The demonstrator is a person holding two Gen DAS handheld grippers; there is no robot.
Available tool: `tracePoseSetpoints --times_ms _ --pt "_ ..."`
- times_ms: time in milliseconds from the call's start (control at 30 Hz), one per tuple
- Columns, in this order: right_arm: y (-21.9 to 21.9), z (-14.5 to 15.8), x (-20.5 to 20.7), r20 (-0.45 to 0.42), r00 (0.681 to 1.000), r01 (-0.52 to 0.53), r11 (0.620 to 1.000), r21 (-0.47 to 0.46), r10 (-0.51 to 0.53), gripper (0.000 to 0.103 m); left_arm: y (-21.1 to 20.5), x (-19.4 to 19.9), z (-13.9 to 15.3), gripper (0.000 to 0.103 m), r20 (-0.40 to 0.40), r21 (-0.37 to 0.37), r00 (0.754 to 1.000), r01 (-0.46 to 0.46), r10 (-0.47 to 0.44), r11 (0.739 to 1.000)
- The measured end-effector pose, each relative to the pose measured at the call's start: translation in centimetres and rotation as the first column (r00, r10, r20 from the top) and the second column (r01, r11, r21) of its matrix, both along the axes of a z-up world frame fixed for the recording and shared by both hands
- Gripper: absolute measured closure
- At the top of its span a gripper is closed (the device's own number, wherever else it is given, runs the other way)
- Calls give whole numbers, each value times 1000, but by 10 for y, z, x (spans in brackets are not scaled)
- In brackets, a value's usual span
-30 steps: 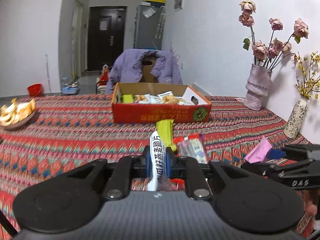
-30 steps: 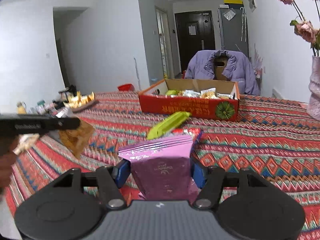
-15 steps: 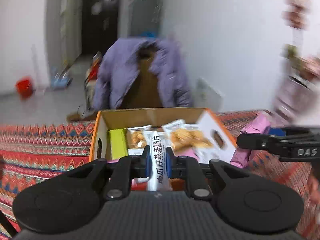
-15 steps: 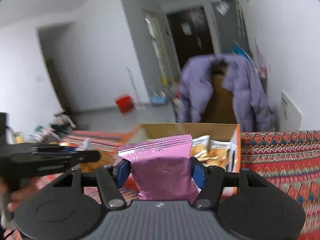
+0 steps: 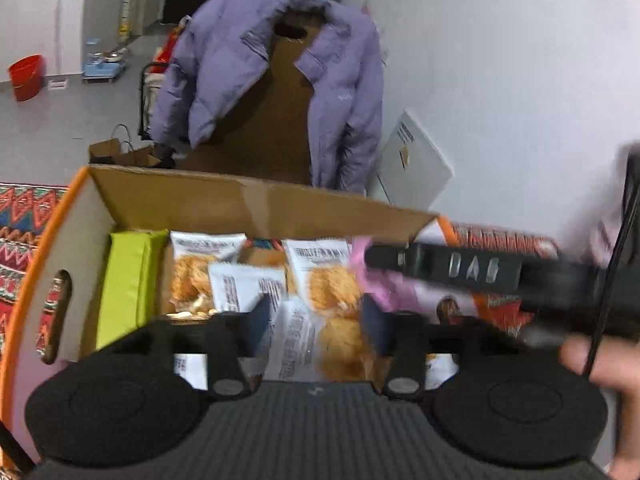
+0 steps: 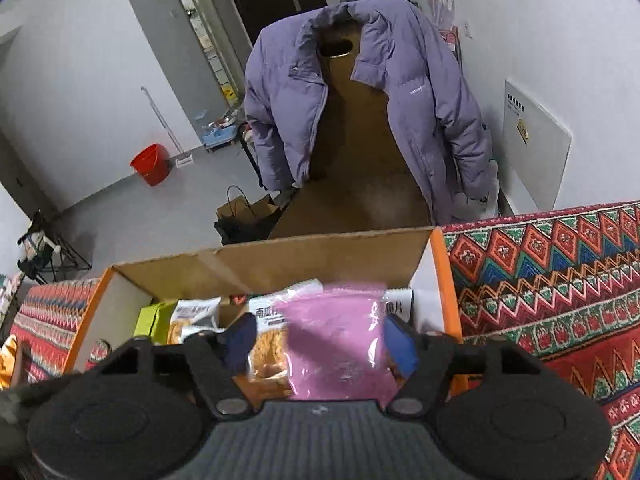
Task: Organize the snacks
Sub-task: 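Open both tools to drop the packets into the box, then withdraw both tools from the box back toward the remaining packets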
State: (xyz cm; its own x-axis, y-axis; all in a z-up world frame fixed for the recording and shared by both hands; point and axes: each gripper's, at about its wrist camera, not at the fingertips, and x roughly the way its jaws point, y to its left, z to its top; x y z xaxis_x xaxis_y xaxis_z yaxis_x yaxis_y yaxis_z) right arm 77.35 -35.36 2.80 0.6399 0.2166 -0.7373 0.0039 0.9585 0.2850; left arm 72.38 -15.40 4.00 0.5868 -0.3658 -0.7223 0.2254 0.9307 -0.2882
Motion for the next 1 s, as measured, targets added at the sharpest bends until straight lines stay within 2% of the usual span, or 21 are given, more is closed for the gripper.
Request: tracePoseSetpoints --times_ms 67,133,200,333,467,633,767,900,1000 --pt "2 7 -2 17 1000 -5 1000 -27 5 21 -1 -3 1 38 23 16 1000 8 -8 1000" --pt "3 13 -8 18 999 -25 999 -39 26 19 4 -11 6 24 59 42 998 10 -12 999" --pt "4 21 -14 -4 999 -55 996 -72 55 14 10 -20 14 19 99 97 995 5 -15 995" --pt "5 40 -35 -28 996 -90 987 -136 87 13 25 -34 32 6 125 194 991 20 -45 981" --pt "-2 55 -73 -25 995 -94 989 -114 92 12 52 -61 49 3 143 241 989 -3 -32 970" --pt "0 72 -127 4 995 -96 983 -154 98 12 83 -107 64 1 195 273 977 -136 84 952" --pt "9 74 -174 32 992 -114 981 -160 120 11 97 -147 73 0 229 297 967 -183 116 937" --pt "16 71 -217 85 988 -110 979 -172 126 11 108 -190 78 0 276 291 952 -215 134 932" --pt "22 71 -251 154 978 -109 973 -205 142 11 117 -227 83 0 316 260 937 -235 148 937"
